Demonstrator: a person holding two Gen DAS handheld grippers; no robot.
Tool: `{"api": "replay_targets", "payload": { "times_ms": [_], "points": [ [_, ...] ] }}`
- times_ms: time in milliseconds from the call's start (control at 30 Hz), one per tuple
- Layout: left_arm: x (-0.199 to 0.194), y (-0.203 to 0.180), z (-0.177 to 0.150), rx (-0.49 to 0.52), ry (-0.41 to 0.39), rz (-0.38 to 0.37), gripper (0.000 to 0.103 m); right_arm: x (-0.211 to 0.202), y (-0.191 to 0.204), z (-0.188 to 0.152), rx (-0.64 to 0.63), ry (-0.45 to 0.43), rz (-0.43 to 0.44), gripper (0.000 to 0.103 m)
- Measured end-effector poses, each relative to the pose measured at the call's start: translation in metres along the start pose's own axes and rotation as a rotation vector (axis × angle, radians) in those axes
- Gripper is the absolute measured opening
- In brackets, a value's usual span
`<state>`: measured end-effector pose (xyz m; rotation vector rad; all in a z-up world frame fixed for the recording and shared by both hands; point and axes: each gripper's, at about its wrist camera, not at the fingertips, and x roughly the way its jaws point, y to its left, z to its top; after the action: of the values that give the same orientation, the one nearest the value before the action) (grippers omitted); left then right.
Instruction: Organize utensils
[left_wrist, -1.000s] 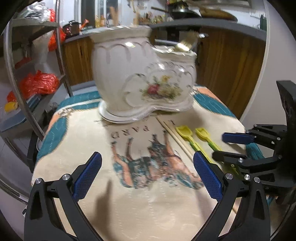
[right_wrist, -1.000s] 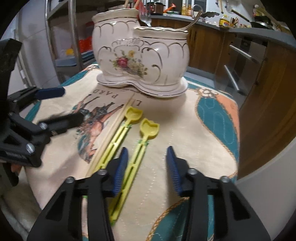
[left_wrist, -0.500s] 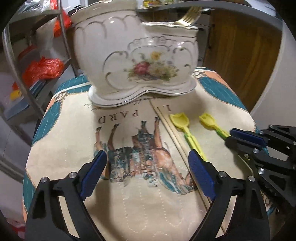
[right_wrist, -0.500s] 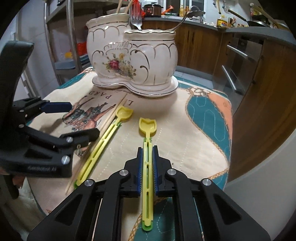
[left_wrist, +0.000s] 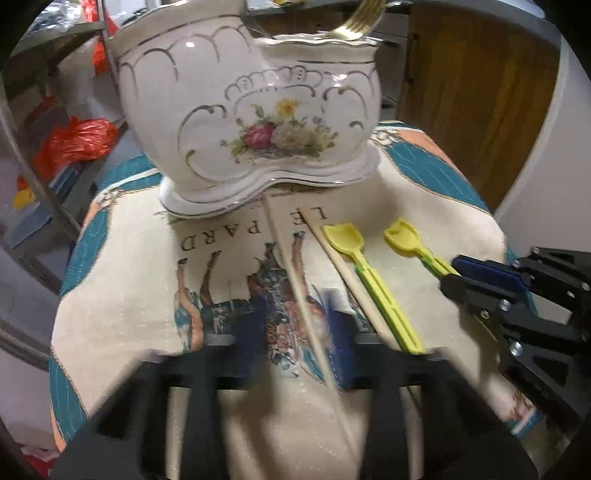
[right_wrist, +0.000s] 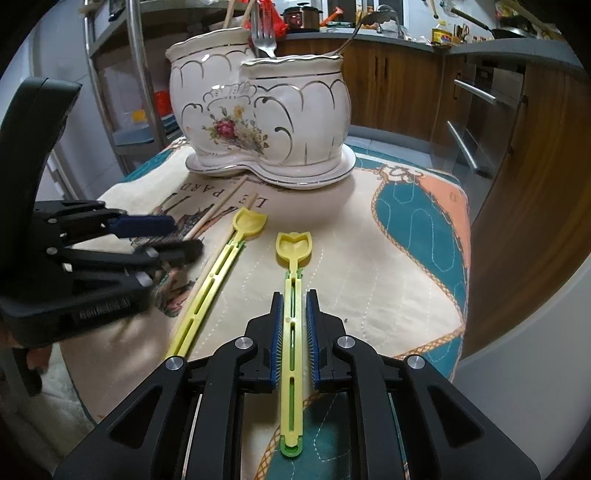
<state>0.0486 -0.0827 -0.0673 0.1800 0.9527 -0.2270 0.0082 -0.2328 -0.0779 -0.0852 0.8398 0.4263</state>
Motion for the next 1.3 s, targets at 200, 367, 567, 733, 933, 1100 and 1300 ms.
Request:
{"api": "replay_targets", "payload": {
  "times_ms": [200, 367, 567, 733, 933, 1100, 1300],
  "points": [
    [-0.009, 0.009, -0.009, 0.092, 0.040, -0.030, 0.004, -0.003, 0.003, -0.001, -0.021, 0.006, 0.022, 0.010],
    [-0.020, 0.013, -0.023, 0.201, 0.067, -0.020, 0.004, -0.010, 0.004, 0.000, -0.035, 0.015, 0.060, 0.011],
    [-0.030, 0.028, -0.037, 0.200, 0.076, -0.053, 0.006, -0.003, 0.005, -0.001, -0.032, 0.036, 0.045, 0.016],
    [-0.025, 0.029, -0.037, 0.175, 0.033, -0.035, 0.017, -0.002, 0.006, -0.001, -0.032, 0.022, 0.033, 0.019],
    [-0.024, 0.036, -0.041, 0.104, -0.037, -0.070, 0.024, -0.002, 0.005, -0.001, -0.027, 0.013, 0.030, 0.011],
    [-0.025, 0.034, -0.045, 0.137, -0.088, -0.090, 0.004, -0.007, 0.000, 0.001, -0.005, -0.011, 0.016, 0.011],
    [-0.042, 0.043, -0.046, 0.146, -0.168, -0.142, 0.004, -0.027, -0.002, 0.008, 0.027, -0.116, 0.028, 0.011]
  ]
}}
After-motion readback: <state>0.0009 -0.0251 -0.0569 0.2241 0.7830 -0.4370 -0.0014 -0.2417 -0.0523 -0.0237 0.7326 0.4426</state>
